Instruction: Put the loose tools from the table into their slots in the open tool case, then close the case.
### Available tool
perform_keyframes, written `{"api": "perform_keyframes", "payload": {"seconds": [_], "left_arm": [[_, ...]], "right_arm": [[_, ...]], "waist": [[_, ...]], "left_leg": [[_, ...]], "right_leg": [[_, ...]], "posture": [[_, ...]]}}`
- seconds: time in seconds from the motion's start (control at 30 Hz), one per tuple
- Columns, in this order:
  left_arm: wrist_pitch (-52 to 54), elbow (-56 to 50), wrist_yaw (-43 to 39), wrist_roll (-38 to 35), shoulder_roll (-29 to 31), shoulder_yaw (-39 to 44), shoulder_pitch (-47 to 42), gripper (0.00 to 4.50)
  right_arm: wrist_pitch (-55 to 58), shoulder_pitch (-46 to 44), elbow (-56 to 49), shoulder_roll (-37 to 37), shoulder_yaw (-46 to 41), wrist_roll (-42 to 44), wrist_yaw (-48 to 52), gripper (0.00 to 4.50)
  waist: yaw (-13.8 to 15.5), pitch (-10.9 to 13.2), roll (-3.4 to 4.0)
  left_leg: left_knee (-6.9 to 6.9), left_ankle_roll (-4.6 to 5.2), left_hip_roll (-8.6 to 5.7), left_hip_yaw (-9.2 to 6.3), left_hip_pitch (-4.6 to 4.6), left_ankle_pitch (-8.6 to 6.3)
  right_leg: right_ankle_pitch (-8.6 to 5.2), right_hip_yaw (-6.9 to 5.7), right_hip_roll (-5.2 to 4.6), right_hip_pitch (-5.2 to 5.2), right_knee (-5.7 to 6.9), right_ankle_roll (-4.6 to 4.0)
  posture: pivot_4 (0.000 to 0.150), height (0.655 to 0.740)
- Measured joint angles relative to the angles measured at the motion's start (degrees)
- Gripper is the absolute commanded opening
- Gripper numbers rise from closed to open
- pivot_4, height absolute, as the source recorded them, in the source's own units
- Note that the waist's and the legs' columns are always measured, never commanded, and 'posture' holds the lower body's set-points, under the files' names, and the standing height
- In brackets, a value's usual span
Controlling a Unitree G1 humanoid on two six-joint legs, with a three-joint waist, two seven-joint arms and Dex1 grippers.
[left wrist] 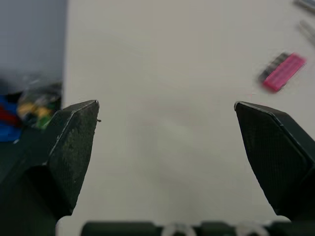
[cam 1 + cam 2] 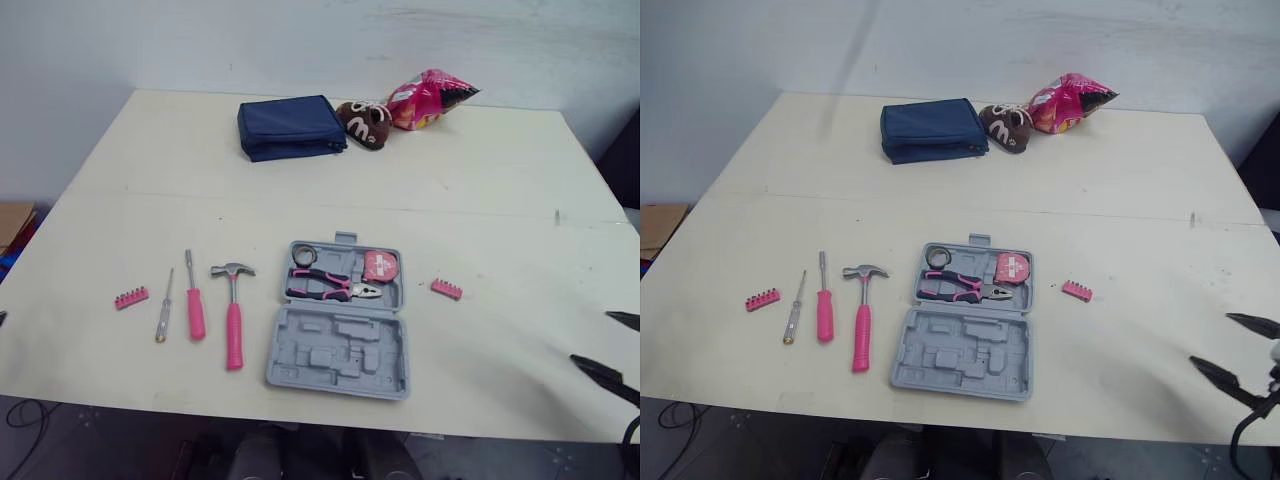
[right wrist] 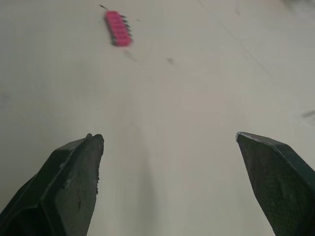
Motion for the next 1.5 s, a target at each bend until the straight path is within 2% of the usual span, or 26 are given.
{"api": "perform_keyframes", "payload": {"seconds": [0.17, 0.4, 0.57, 0.7, 0.8, 0.93, 1.13, 1.23, 1.5], "left_arm": [[-2.3, 0.3, 0.1, -0.1, -1.1, -0.4, 0.0, 4.47], [2.4, -16.0, 0.8, -2.5, -7.6, -1.8, 4.3, 4.47], [11.4, -33.3, 3.6, -6.1, -11.6, -1.5, 8.3, 4.47], [23.6, -50.7, 8.8, -10.4, -15.6, -1.6, 13.9, 4.47], [34.5, -64.0, 16.3, -14.7, -18.0, -1.8, 15.1, 4.47], [43.7, -74.1, 24.4, -16.7, -19.0, -2.3, 15.1, 4.47], [56.8, -80.7, 36.9, -16.7, -21.8, -4.7, 13.7, 4.47], [61.9, -82.4, 42.7, -16.5, -24.4, -7.9, 9.8, 4.47], [68.0, -82.5, 54.1, -10.6, -29.9, -17.6, 3.8, 4.47]], "right_arm": [[-3.9, -2.7, 5.4, -0.8, 0.9, 0.8, 2.8, 4.5], [-3.0, -5.8, 1.2, 0.8, 5.8, 6.1, 6.4, 4.5], [0.7, -7.5, -6.9, 2.3, 10.1, 10.5, 7.3, 4.5], [4.6, -9.9, -14.2, 4.3, 13.9, 14.3, 6.7, 4.5], [8.7, -11.8, -20.3, 4.6, 16.9, 17.0, 5.6, 4.5], [11.3, -14.6, -25.0, 5.9, 19.6, 18.5, 3.9, 4.5], [13.7, -17.6, -26.7, 6.7, 22.3, 18.8, 2.3, 4.5], [14.2, -18.7, -28.7, 7.8, 23.7, 19.2, 2.2, 4.5], [14.2, -20.4, -33.4, 10.2, 27.5, 19.5, 0.9, 4.5]], "waist": [[0.0, 0.0, 0.0], [-0.8, 0.0, 0.05], [-1.3, 0.0, 0.06], [-1.5, 0.0, 0.04], [-1.2, 0.0, 0.03], [-0.9, 0.0, 0.02], [-0.8, 0.0, 0.0], [-0.6, 0.0, 0.02], [0.2, 0.0, 0.0]], "left_leg": [[-0.23, -0.07, 0.02, 0.0, 0.0, 0.04], [-0.24, -0.05, 0.01, 0.0, 0.01, 0.08], [-0.2, -0.04, 0.0, -0.01, 0.02, 0.1], [-0.17, -0.04, 0.01, -0.01, 0.01, 0.1], [-0.07, -0.04, 0.0, -0.07, 0.0, 0.1], [-0.03, -0.05, -0.02, -0.11, -0.02, 0.1], [0.03, -0.06, 0.02, -0.13, -0.03, 0.09], [0.1, -0.07, 0.06, -0.15, -0.04, 0.08], [0.24, -0.13, 0.1, -0.16, -0.12, 0.03]], "right_leg": [[-0.05, -0.12, -0.07, -0.05, 0.0, -0.1], [-0.05, -0.14, -0.06, -0.03, 0.03, -0.08], [-0.03, -0.14, -0.05, 0.02, 0.04, -0.04], [-0.03, -0.1, -0.01, 0.03, 0.06, -0.01], [-0.02, -0.12, -0.01, 0.06, 0.11, 0.0], [-0.02, -0.12, 0.04, 0.1, 0.07, 0.01], [-0.02, -0.09, 0.17, 0.11, 0.05, 0.01], [-0.02, -0.08, 0.23, 0.11, 0.09, 0.01], [-0.02, -0.06, 0.34, 0.1, 0.08, 0.01]], "posture": [[0.15, 0.74], [0.15, 0.74], [0.15, 0.74], [0.15, 0.74], [0.15, 0.74], [0.15, 0.74], [0.15, 0.74], [0.15, 0.74], [0.15, 0.74]]}}
